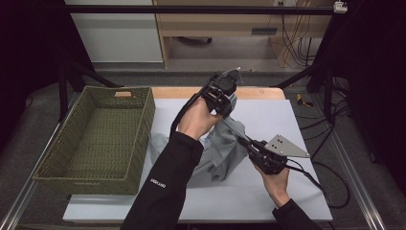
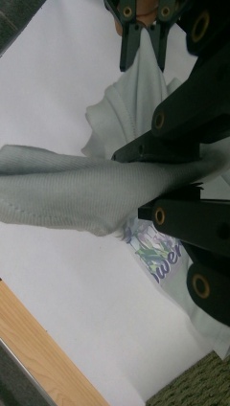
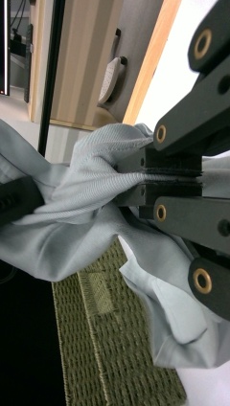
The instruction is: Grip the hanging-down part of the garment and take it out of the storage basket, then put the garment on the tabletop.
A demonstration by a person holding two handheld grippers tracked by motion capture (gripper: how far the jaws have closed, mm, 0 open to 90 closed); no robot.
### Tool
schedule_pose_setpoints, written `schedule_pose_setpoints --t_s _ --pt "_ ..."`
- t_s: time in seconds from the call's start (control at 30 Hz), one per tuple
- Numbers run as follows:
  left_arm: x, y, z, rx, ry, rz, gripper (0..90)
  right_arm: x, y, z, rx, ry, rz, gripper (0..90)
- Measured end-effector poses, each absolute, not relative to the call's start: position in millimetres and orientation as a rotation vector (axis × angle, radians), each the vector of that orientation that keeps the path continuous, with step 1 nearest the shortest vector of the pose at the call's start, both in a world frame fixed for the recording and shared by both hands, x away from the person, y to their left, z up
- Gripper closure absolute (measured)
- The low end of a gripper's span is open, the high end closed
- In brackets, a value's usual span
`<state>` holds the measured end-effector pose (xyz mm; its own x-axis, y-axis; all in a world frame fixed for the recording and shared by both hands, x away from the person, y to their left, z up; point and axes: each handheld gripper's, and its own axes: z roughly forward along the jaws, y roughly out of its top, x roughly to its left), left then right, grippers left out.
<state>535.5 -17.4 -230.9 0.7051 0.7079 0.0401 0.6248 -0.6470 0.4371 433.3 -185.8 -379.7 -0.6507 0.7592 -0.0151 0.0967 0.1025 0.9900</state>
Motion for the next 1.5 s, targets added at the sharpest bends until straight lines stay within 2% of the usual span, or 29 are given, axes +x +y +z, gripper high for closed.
schedule_pose_setpoints --t_s 0.03,0.07,0.13,0.43,0.57,1.13,1.5 --pt "535.3 -17.8 -231.2 2.522 1.035 0.305 81.2 433.7 -183.5 -384.2 0.819 1.853 1.593 81.0" --pt "535.1 -17.8 -231.1 2.528 1.038 0.315 81.2 433.7 -183.5 -384.2 0.819 1.853 1.593 81.0" --pt "535.4 -16.6 -231.9 2.526 1.037 0.312 81.2 433.9 -181.7 -388.5 0.818 1.869 1.596 70.9" --pt "537.5 -14.5 -240.7 2.533 1.041 0.318 81.2 429.7 -183.6 -396.2 0.834 1.845 1.615 16.6" --pt "537.4 -10.6 -242.1 2.53 1.039 0.311 81.2 427.5 -194.9 -391.4 0.92 1.779 1.613 4.0" --pt "533.5 -1.2 -261.2 2.519 0.986 0.308 80.9 423.9 -232.8 -405.2 0.934 1.732 1.58 0.7" --pt "522.6 11.8 -296.7 2.469 0.931 0.308 80.4 419.2 -242.1 -414.3 0.96 1.747 1.587 0.5"
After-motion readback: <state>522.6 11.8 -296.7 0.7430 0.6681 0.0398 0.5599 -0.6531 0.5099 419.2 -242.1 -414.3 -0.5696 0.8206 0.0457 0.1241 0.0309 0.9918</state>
